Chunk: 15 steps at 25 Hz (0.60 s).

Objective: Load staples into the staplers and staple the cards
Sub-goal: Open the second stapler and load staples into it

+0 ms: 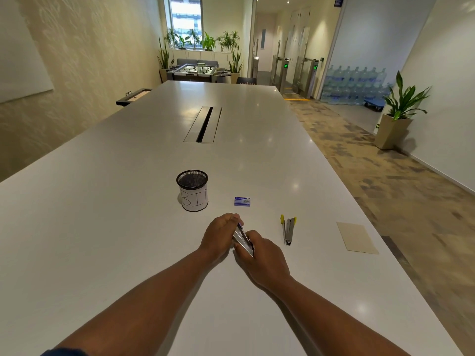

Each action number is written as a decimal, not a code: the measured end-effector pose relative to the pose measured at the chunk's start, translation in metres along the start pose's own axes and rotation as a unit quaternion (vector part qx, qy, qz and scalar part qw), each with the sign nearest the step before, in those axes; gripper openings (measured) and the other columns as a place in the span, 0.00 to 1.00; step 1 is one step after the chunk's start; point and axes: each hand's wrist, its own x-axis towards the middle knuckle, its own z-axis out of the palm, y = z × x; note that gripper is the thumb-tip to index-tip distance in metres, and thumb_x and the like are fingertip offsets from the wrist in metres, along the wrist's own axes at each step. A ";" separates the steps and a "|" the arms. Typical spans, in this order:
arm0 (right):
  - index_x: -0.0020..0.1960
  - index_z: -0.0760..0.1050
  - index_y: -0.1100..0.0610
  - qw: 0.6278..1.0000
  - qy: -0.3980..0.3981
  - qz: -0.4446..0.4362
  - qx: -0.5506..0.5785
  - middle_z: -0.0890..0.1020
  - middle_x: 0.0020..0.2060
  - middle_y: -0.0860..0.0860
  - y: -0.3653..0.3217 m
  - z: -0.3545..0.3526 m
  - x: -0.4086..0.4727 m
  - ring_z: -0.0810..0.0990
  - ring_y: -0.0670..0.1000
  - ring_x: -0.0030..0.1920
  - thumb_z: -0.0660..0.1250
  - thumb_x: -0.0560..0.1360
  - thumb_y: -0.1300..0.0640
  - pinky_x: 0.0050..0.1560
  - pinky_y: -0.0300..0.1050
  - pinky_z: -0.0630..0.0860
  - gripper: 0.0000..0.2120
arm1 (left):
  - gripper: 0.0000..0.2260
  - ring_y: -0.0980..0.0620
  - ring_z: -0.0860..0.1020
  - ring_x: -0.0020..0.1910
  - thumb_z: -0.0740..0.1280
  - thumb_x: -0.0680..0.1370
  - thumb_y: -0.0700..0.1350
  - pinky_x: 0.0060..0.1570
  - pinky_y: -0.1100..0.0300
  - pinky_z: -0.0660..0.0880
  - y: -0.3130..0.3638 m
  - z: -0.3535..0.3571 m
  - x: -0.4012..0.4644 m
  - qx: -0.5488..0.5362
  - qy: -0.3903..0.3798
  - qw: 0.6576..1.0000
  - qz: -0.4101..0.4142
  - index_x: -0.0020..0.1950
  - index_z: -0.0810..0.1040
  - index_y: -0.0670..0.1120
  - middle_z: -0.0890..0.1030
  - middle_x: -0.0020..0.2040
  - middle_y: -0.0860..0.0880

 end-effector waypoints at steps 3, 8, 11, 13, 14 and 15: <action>0.50 0.72 0.50 0.999 0.024 0.021 0.010 0.81 0.35 0.48 0.002 0.000 0.001 0.78 0.49 0.34 0.61 0.80 0.42 0.32 0.45 0.71 0.11 | 0.15 0.44 0.79 0.38 0.61 0.77 0.57 0.41 0.49 0.72 -0.002 -0.002 0.001 0.004 -0.008 1.000 0.009 0.41 0.82 0.49 0.82 0.37 0.45; 0.47 0.71 0.46 0.998 0.040 0.030 0.038 0.79 0.32 0.46 0.001 0.002 0.002 0.77 0.47 0.32 0.62 0.79 0.44 0.29 0.38 0.68 0.07 | 0.14 0.42 0.76 0.36 0.61 0.77 0.52 0.39 0.47 0.69 -0.005 -0.002 0.002 0.009 0.003 1.000 0.008 0.42 0.82 0.46 0.81 0.36 0.42; 0.48 0.72 0.46 0.998 0.042 0.036 0.042 0.80 0.35 0.46 0.003 0.004 0.003 0.78 0.48 0.34 0.63 0.78 0.45 0.33 0.46 0.74 0.05 | 0.14 0.43 0.77 0.36 0.61 0.78 0.52 0.40 0.47 0.71 -0.005 -0.002 0.001 0.011 0.000 1.000 0.010 0.41 0.83 0.48 0.81 0.35 0.44; 0.51 0.73 0.45 0.998 0.044 0.024 0.048 0.81 0.39 0.45 0.004 0.004 0.004 0.78 0.47 0.37 0.64 0.79 0.43 0.36 0.46 0.76 0.07 | 0.15 0.46 0.79 0.35 0.61 0.78 0.54 0.41 0.48 0.72 -0.004 -0.001 0.000 0.014 0.001 1.000 0.009 0.40 0.83 0.49 0.82 0.35 0.45; 0.53 0.74 0.45 0.998 0.043 0.018 0.048 0.81 0.40 0.45 0.005 0.004 0.004 0.79 0.47 0.38 0.64 0.79 0.42 0.37 0.46 0.76 0.08 | 0.15 0.47 0.79 0.35 0.61 0.78 0.55 0.40 0.49 0.72 -0.003 -0.001 -0.001 0.015 0.004 1.000 0.008 0.40 0.83 0.49 0.82 0.34 0.46; 0.53 0.74 0.45 0.998 0.042 0.012 0.047 0.81 0.41 0.45 0.006 0.004 0.004 0.79 0.47 0.39 0.64 0.79 0.41 0.38 0.46 0.76 0.09 | 0.16 0.48 0.79 0.34 0.61 0.78 0.56 0.40 0.49 0.72 -0.003 -0.001 -0.001 0.016 0.009 1.000 0.008 0.41 0.82 0.48 0.82 0.34 0.46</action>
